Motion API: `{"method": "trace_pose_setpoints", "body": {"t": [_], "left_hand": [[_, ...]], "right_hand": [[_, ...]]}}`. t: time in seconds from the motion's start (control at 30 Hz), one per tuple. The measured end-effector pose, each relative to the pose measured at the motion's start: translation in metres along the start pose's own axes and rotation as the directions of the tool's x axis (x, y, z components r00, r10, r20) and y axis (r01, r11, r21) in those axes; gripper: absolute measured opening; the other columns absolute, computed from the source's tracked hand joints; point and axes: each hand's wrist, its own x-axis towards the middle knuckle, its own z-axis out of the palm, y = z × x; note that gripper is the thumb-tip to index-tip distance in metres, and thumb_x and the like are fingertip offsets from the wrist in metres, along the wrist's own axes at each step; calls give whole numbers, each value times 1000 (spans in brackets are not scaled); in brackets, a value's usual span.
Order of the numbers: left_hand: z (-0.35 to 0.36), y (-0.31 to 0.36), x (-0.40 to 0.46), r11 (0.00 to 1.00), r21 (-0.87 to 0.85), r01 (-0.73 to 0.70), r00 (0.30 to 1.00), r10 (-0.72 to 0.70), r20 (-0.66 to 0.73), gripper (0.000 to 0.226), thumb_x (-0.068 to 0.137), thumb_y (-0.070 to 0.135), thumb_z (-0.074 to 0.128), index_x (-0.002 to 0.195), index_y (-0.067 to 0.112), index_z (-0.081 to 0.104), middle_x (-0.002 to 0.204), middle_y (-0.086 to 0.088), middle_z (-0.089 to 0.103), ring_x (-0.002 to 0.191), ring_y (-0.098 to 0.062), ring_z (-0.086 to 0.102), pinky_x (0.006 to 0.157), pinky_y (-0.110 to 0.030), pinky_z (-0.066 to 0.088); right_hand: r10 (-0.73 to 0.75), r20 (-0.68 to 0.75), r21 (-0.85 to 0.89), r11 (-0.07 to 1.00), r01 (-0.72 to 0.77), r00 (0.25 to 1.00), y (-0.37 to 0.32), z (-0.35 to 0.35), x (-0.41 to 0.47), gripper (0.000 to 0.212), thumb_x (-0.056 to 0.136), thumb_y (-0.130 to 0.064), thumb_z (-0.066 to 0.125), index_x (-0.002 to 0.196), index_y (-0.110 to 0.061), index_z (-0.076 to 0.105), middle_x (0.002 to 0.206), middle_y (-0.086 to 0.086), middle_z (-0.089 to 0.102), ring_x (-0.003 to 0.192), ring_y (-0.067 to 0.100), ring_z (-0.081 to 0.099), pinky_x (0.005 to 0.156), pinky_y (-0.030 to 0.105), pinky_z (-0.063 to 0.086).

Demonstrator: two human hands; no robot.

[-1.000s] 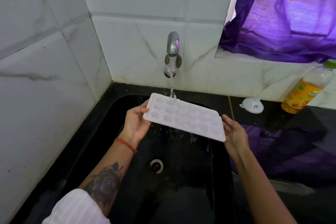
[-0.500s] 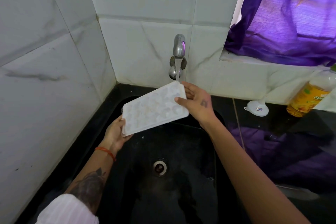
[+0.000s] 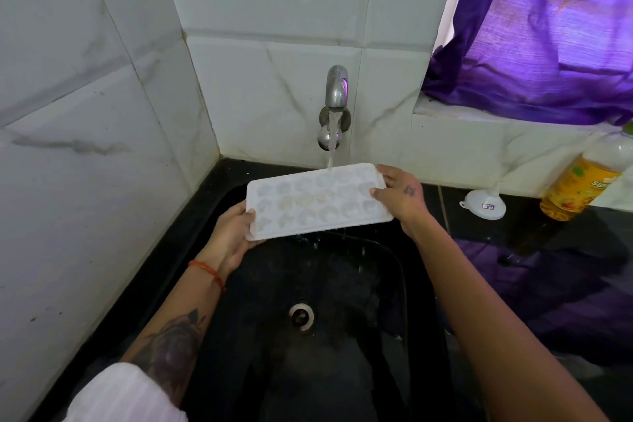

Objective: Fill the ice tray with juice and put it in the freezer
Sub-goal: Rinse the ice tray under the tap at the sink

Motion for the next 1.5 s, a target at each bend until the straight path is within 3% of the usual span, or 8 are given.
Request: {"method": "trace_pose_setpoints", "body": {"t": [0.13, 0.27, 0.47, 0.83, 1.0, 1.13, 1.27, 1.5], "left_hand": [[38, 7, -5, 997, 67, -46, 989, 36, 143, 39, 98, -1, 34, 132, 10, 48, 119, -9, 60, 92, -19, 64, 66, -33, 57], [70, -2, -5, 962, 251, -106, 975, 50, 218, 42, 96, -4, 36, 133, 15, 45, 129, -10, 57, 106, -24, 60, 83, -44, 54], [90, -23, -11, 896, 414, -159, 945, 18, 325, 53, 93, -5, 42, 139, 23, 39, 129, -9, 55, 116, -30, 56, 86, -48, 54], [28, -5, -2, 928, 259, -269, 963, 253, 93, 50, 87, -6, 57, 129, 18, 46, 109, -10, 64, 99, -26, 63, 78, -42, 56], [5, 10, -2, 891, 240, -385, 921, 388, 40, 45, 85, -5, 59, 123, 18, 52, 110, -11, 66, 97, -24, 64, 79, -42, 54], [-6, 18, 2, 851, 250, -463, 880, 475, 13, 36, 83, -6, 61, 111, 15, 56, 107, -11, 67, 94, -26, 64, 83, -39, 52], [-22, 18, 9, 877, 165, -451, 885, 464, -50, 30, 83, -5, 61, 102, 17, 56, 98, -7, 68, 85, -20, 64, 79, -34, 53], [-32, -1, 23, 944, 56, -325, 934, 329, -137, 37, 89, 0, 56, 123, 13, 49, 115, -6, 62, 97, -18, 62, 77, -34, 53]], "right_hand": [[45, -110, 62, 997, -39, 993, 19, -37, -1, 55, 82, 5, 64, 134, -5, 50, 129, 12, 58, 110, 21, 58, 102, 34, 44], [93, -210, 108, 992, -72, 973, 37, -68, -6, 56, 79, 9, 64, 132, -1, 50, 126, 11, 61, 105, 17, 59, 99, 32, 45], [187, -339, 92, 982, -165, 922, 63, -90, -18, 54, 76, 3, 68, 126, -15, 58, 120, 8, 65, 112, 24, 59, 102, 42, 44], [63, -261, 166, 986, -19, 963, 50, -19, -12, 43, 76, 10, 65, 112, -12, 56, 111, 12, 67, 101, 26, 64, 91, 48, 51], [66, -268, 54, 997, -54, 961, 41, 13, 0, 31, 79, -1, 68, 98, -21, 55, 105, 7, 67, 82, 17, 60, 64, 21, 47], [33, -236, -18, 999, -39, 971, 39, 29, 0, 23, 81, -7, 68, 91, -20, 51, 98, 10, 64, 78, 20, 59, 66, 24, 46], [-48, -209, -45, 998, 39, 977, 30, 36, -6, 23, 81, -7, 70, 94, -17, 54, 93, 4, 65, 80, 19, 63, 64, 20, 46], [-186, -145, -31, 982, 184, 972, -1, 28, -17, 28, 71, -17, 79, 90, -27, 61, 86, -6, 70, 78, 11, 67, 73, 25, 54]]}}
